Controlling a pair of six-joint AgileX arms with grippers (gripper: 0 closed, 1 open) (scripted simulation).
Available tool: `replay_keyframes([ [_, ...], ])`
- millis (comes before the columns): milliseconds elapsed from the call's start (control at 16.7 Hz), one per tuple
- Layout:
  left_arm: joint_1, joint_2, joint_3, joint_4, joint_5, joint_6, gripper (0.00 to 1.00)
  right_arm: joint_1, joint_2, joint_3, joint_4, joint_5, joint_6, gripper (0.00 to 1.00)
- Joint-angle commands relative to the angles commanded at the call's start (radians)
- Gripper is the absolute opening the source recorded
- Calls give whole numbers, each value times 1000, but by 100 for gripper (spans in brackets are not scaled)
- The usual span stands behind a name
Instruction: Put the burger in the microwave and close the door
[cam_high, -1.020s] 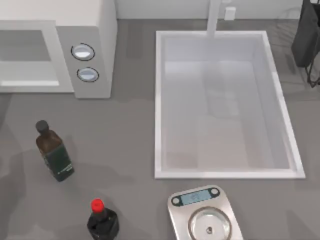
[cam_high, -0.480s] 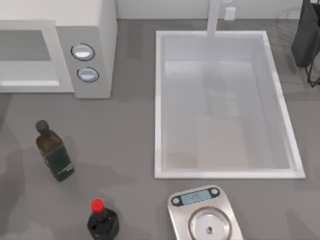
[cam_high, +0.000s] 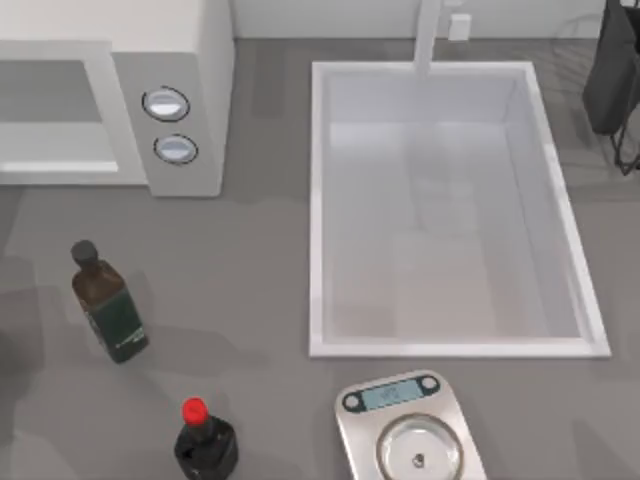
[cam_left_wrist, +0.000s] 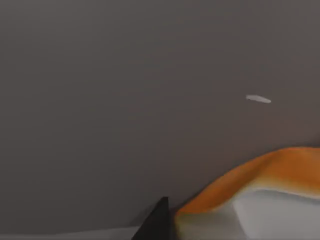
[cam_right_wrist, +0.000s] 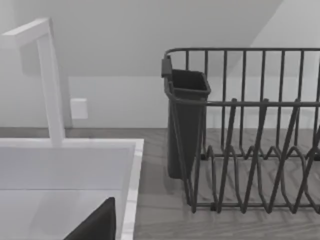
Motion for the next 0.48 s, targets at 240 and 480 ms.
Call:
replay_keyframes([
  [240, 1, 15, -14, 29, 0, 1, 100, 0, 0, 0, 0, 0, 0, 100],
  [480, 1, 15, -14, 29, 0, 1, 85, 0, 0, 0, 0, 0, 0, 100],
])
